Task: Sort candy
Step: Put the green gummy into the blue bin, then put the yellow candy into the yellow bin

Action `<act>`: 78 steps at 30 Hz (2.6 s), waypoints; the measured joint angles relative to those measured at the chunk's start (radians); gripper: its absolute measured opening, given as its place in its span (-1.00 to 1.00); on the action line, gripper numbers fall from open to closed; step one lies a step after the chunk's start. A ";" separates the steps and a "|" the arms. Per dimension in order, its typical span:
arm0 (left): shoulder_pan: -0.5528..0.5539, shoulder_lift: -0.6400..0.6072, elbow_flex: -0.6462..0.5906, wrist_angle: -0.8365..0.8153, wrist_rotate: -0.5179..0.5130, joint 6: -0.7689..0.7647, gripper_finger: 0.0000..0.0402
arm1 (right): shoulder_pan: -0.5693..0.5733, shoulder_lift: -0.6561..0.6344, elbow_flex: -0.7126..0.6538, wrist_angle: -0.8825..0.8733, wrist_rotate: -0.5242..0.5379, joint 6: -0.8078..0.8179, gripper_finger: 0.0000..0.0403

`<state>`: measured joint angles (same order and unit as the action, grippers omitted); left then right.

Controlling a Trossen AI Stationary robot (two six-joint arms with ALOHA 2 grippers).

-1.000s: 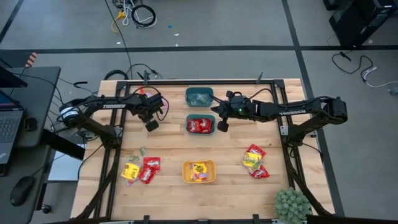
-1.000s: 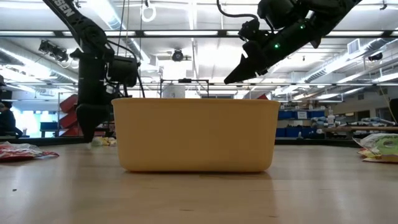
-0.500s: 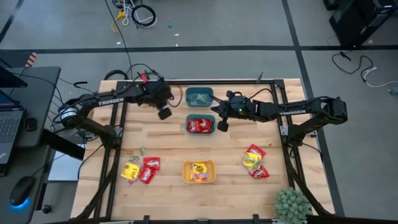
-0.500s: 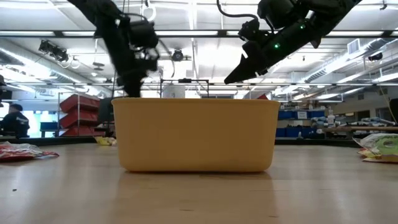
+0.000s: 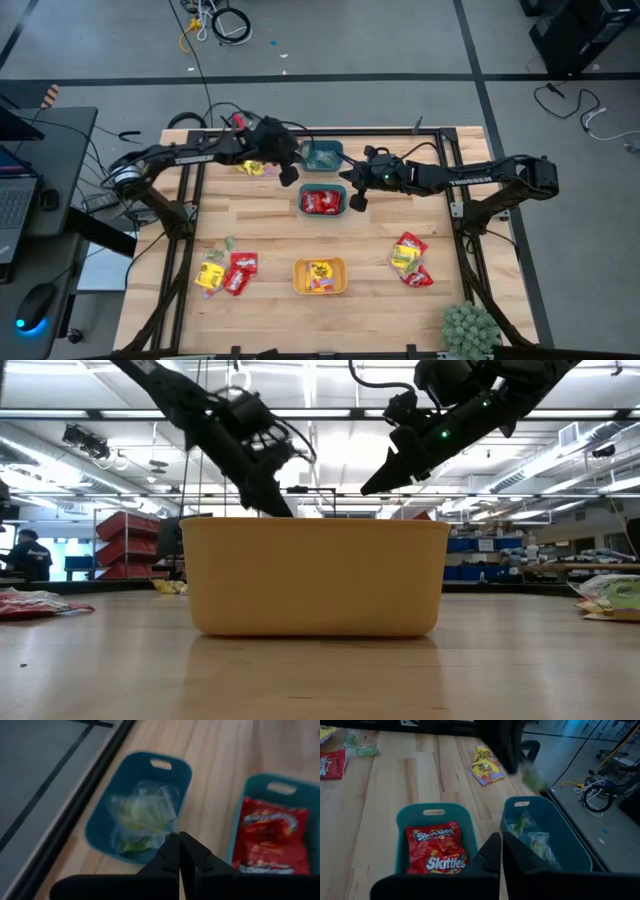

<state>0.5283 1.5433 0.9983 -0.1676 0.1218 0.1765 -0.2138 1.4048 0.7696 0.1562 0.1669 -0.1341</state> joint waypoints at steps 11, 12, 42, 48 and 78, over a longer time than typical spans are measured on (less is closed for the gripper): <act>0.046 0.273 0.200 -0.061 -0.002 0.028 -1.00 | -0.016 0.000 0.000 0.000 0.000 0.000 -0.97; 0.049 0.287 0.216 -0.076 -0.007 0.029 -1.00 | -0.017 0.000 0.000 0.000 0.000 0.000 -0.96; 0.163 -0.022 0.050 -0.378 -0.174 0.020 -0.98 | -0.019 0.000 0.000 -0.028 -0.001 0.018 -0.94; 0.236 -0.134 -0.118 -0.375 -0.173 -0.086 -0.99 | -0.019 0.000 0.000 -0.022 -0.005 0.038 -0.92; 0.303 -0.157 -0.288 -0.419 -0.520 -0.125 -0.17 | -0.017 0.000 0.000 -0.022 -0.013 0.034 -0.90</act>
<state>0.8314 1.3865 0.7101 -0.5869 -0.3977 0.0514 -0.2306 1.4048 0.7700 0.1341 0.1539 -0.1000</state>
